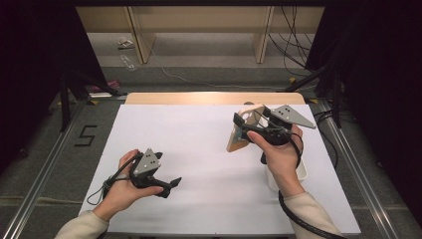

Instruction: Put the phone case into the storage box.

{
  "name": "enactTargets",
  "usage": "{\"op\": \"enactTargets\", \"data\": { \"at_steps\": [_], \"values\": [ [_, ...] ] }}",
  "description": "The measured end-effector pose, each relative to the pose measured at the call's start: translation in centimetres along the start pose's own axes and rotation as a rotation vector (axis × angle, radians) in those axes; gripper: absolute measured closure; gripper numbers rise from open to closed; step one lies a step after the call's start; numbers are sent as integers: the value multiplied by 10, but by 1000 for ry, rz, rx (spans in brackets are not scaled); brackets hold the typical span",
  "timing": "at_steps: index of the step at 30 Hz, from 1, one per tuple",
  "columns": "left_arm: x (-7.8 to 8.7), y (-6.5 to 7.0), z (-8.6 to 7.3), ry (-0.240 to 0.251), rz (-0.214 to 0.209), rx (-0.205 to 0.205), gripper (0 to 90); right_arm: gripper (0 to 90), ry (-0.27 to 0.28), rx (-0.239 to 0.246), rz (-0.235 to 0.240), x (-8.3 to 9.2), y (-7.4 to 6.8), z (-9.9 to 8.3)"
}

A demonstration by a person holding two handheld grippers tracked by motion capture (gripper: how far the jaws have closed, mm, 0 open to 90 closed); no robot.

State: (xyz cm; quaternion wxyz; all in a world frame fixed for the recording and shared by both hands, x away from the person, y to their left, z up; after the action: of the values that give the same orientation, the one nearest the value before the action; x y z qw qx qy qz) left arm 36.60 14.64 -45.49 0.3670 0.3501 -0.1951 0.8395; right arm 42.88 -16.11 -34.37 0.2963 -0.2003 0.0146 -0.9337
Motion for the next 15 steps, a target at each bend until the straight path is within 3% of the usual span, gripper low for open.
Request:
{"op": "enactTargets", "data": {
  "at_steps": [15],
  "values": [
    [3,-6,-5,0,15,14,0,119,23,-12,-47,11,14,7]
  ]
}}
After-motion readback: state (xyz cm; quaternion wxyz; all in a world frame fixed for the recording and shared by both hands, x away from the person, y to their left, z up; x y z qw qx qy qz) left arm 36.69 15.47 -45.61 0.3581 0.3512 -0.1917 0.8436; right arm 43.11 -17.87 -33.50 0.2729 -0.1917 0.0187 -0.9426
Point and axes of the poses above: each handheld gripper's, and its own axes: x roughly backward along the jaws, z roughly out of its top, y roughly to its right, the point moved 4 cm from there along -x, roughly forward along the jaws, and after that the axes turned 15 degrees about -y, right-handed, at the moved point
